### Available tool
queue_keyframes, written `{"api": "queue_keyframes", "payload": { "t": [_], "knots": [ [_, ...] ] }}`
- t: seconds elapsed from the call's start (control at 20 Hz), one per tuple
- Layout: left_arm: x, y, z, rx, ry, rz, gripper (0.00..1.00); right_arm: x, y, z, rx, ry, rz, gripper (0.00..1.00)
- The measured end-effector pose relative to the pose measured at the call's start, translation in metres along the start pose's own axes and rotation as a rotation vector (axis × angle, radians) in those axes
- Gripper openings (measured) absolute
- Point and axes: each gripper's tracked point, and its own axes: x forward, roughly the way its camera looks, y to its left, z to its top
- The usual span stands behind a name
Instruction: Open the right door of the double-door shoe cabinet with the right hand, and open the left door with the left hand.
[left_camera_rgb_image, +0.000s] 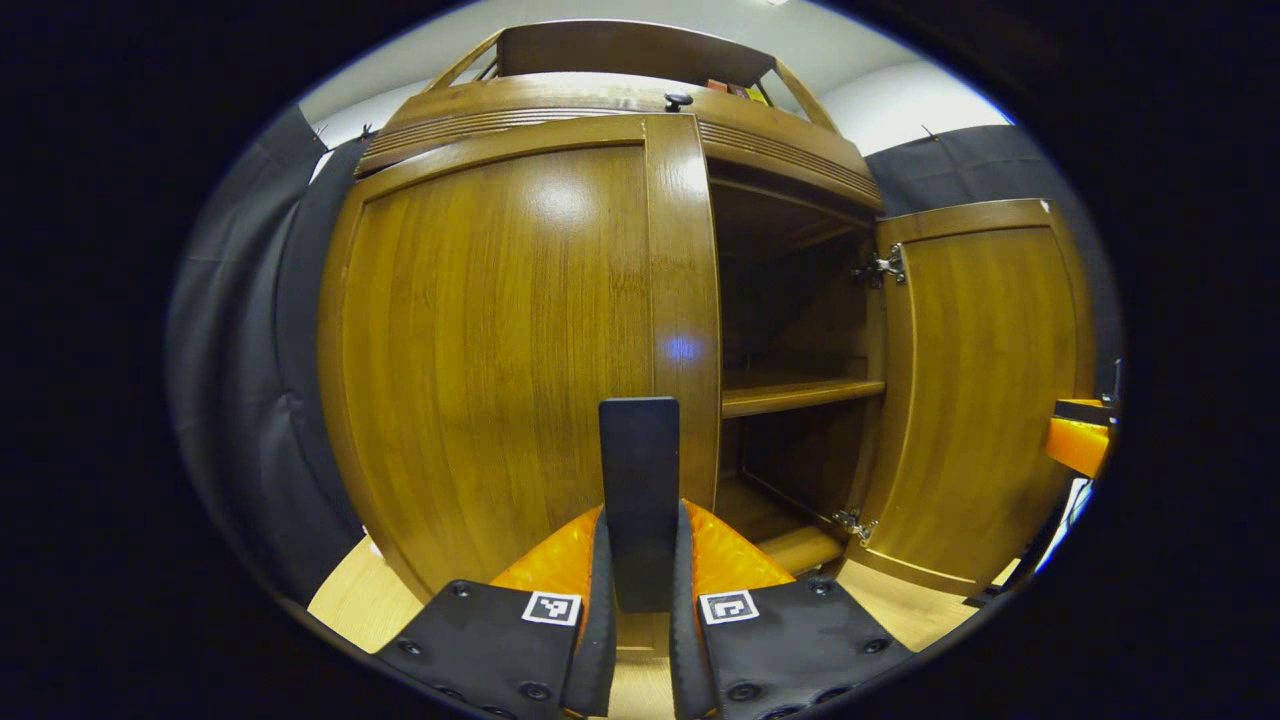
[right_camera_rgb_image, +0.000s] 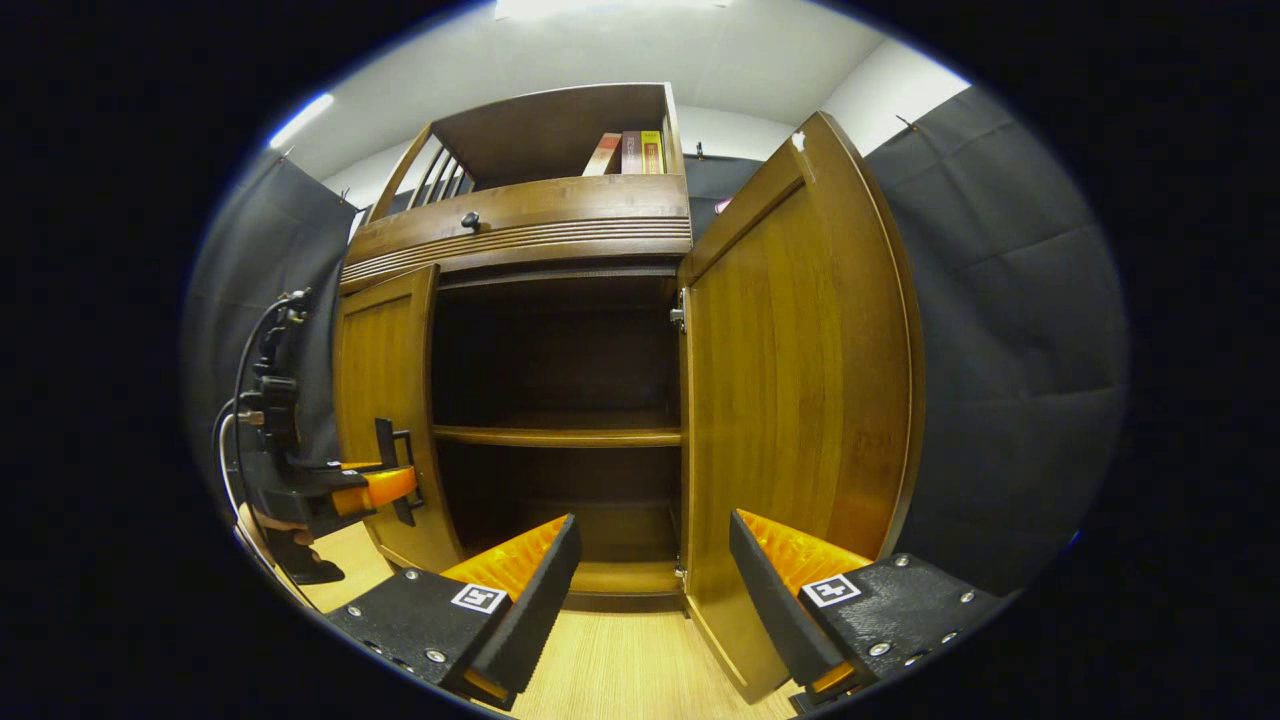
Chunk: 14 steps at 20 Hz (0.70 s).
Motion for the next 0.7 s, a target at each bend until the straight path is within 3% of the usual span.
{"api": "queue_keyframes", "payload": {
  "t": [0.25, 0.3, 0.7],
  "knots": [
    [-0.037, 0.009, -0.001, -0.006, 0.001, -0.023, 0.29, -0.004, 0.005, 0.004, -0.001, -0.011, 0.011, 0.92],
    [-0.043, 0.011, -0.001, -0.005, 0.001, -0.024, 0.29, -0.005, 0.005, 0.005, -0.001, -0.013, 0.012, 1.0],
    [-0.086, 0.03, -0.003, 0.004, 0.002, -0.011, 0.29, -0.009, 0.006, 0.006, 0.006, -0.019, 0.018, 1.0]
  ]
}}
